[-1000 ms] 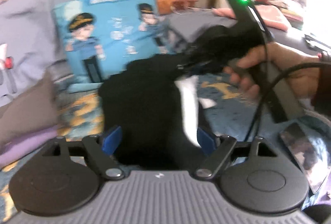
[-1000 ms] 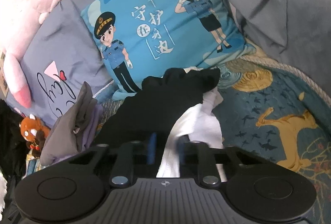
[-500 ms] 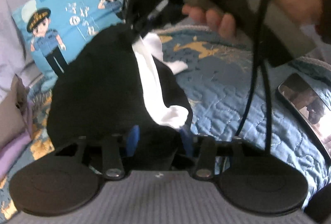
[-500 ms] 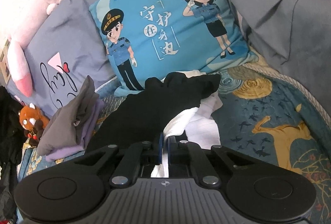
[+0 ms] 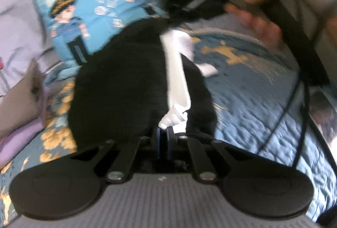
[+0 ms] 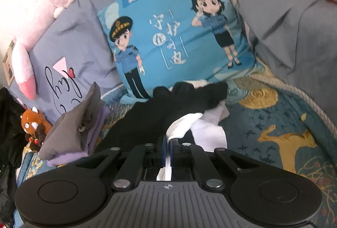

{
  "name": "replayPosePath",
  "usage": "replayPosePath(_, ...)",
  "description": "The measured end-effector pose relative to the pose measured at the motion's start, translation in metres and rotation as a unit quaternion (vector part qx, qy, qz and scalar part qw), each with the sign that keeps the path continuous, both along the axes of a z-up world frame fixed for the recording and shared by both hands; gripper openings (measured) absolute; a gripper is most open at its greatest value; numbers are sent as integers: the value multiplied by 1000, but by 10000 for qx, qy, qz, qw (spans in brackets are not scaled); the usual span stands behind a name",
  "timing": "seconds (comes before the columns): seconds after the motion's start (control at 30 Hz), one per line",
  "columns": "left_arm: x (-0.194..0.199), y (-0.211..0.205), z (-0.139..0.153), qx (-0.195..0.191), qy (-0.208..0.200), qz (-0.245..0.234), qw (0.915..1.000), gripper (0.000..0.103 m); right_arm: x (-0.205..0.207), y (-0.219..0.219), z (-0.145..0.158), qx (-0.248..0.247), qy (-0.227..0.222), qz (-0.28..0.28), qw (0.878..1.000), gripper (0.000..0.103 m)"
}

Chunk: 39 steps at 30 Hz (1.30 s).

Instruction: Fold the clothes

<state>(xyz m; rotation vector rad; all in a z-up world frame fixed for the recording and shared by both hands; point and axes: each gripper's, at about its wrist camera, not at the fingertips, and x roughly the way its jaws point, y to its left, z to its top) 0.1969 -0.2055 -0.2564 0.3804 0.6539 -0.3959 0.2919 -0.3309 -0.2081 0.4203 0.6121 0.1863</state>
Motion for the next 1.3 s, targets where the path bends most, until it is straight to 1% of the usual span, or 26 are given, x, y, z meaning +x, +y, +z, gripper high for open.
replayPosePath(0.13,-3,26,27,-416,-347,388,9978,6,-13,2,14,-70,-389,-75,9992,3)
replayPosePath(0.27,-6,54,62,-543,-852,757,9920,6,-28,11,40,-256,-812,-40,9964,3)
replayPosePath(0.33,-2,69,86,-565,-1162,927,9873,6,-37,21,62,-392,-1090,58,9932,3)
replayPosePath(0.43,1,95,134,-650,-1635,1154,9776,6,-56,42,112,-612,-1605,289,9847,3)
replayPosePath(0.5,2,115,171,-806,-1845,1261,9714,6,-69,56,144,-758,-1946,442,9770,3)
replayPosePath(0.57,-9,135,210,-1024,-2114,1250,9640,6,-82,70,177,-902,-2283,595,9676,3)
replayPosePath(0.63,-25,149,244,-1083,-2374,1256,9571,6,-101,83,215,-952,-2633,707,9574,3)
replayPosePath(0.7,-44,158,272,-1003,-2630,1298,9508,6,-122,94,248,-973,-2919,799,9481,3)
replayPosePath(0.77,-68,166,296,-877,-2902,1384,9428,6,-144,104,278,-1012,-3098,837,9417,3)
replayPosePath(0.8,-80,171,308,-814,-3038,1428,9385,2,-155,111,290,-1097,-3147,816,9393,3)
replayPosePath(0.83,-94,175,319,-679,-3241,1561,9306,2,-166,117,302,-1210,-3189,777,9368,3)
replayPosePath(0.9,-120,189,340,-685,-3443,1690,9210,2,-189,128,319,-1310,-3251,709,9339,3)
replayPosePath(0.93,-132,199,350,-831,-3418,1689,9207,2,-200,132,327,-1269,-3292,708,9330,3)
replayPosePath(0.97,-142,206,357,-950,-3355,1656,9225,2,-213,136,333,-1219,-3324,763,9321,3)
replayPosePath(1.0,-153,211,360,-945,-3337,1643,9234,2,-225,143,338,-1217,-3339,871,9307,3)
replayPosePath(1.03,-164,212,360,-804,-3382,1669,9226,2,-237,152,341,-1315,-3343,957,9283,3)
replayPosePath(1.1,-189,216,357,-614,-3359,1652,9253,2,-256,171,345,-1521,-3312,1081,9249,3)
replayPosePath(1.17,-213,220,344,-738,-3118,1441,9363,2,-272,188,344,-1677,-3257,1215,9225,3)
replayPosePath(1.23,-241,224,325,-891,-2815,1177,9481,4,-282,199,341,-1783,-3183,1293,9220,3)
replayPosePath(1.27,-254,225,313,-929,-2712,1045,9523,9,-286,202,339,-1810,-3148,1322,9223,3)
replayPosePath(1.3,-267,224,301,-910,-2648,913,9556,18,-290,205,337,-1825,-3114,1346,9228,3)
